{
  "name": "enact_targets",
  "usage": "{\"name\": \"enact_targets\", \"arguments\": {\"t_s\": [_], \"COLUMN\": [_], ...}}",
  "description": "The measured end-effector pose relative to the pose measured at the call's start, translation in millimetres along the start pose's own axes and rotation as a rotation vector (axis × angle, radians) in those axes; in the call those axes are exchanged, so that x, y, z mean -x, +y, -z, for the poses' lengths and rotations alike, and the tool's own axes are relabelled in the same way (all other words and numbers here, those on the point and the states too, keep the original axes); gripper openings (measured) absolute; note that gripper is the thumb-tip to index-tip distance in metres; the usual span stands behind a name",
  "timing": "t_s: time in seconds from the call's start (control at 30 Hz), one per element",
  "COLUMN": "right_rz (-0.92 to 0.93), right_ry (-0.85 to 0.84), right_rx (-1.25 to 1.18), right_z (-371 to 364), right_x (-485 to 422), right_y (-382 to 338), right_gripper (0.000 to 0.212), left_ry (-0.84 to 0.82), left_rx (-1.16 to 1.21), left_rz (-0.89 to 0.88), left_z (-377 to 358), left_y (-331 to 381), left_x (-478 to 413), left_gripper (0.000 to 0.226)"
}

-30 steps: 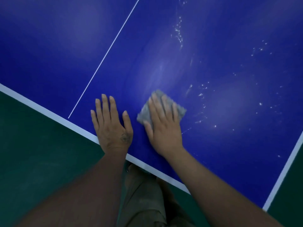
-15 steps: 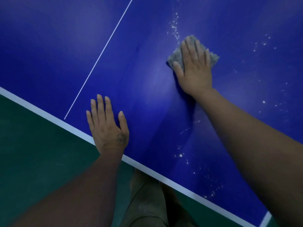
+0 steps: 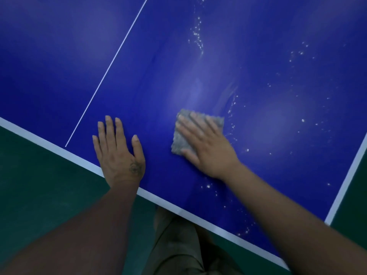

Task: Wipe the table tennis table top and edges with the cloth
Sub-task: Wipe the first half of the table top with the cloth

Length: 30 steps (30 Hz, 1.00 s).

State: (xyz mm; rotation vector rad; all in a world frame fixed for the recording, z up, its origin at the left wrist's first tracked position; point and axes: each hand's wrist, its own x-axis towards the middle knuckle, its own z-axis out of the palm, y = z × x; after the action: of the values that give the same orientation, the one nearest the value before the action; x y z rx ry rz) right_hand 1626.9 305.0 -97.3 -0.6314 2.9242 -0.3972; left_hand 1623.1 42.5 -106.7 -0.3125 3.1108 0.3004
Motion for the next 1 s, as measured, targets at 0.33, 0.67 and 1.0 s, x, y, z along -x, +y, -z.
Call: {"name": "enact_targets", "arguments": {"t_s": [0.33,0.67,1.0], "right_rz": [-0.607,-0.176,-0.474], "right_ry": [0.1,-0.006,0.104], "right_rx": [0.001,-0.061,0.006], "right_z": [27.1,-20.6,29.0], "right_x": [-91.3,39.7,-35.7], "right_y": [45.6,-86.3,80.0], "right_gripper": [0.069,0.07,0.069], "left_ry": [0.044,0.065,0.057], "left_rx": [0.013,0.03,0.026], "left_rz": [-0.009,-0.011,-0.005], "left_z": [-1.1,-0.3,0.2], "left_y": [0.0,1.0,1.4], "left_x": [0.2,1.6,1.0], "left_gripper": [0.063,0.062,0.062]}}
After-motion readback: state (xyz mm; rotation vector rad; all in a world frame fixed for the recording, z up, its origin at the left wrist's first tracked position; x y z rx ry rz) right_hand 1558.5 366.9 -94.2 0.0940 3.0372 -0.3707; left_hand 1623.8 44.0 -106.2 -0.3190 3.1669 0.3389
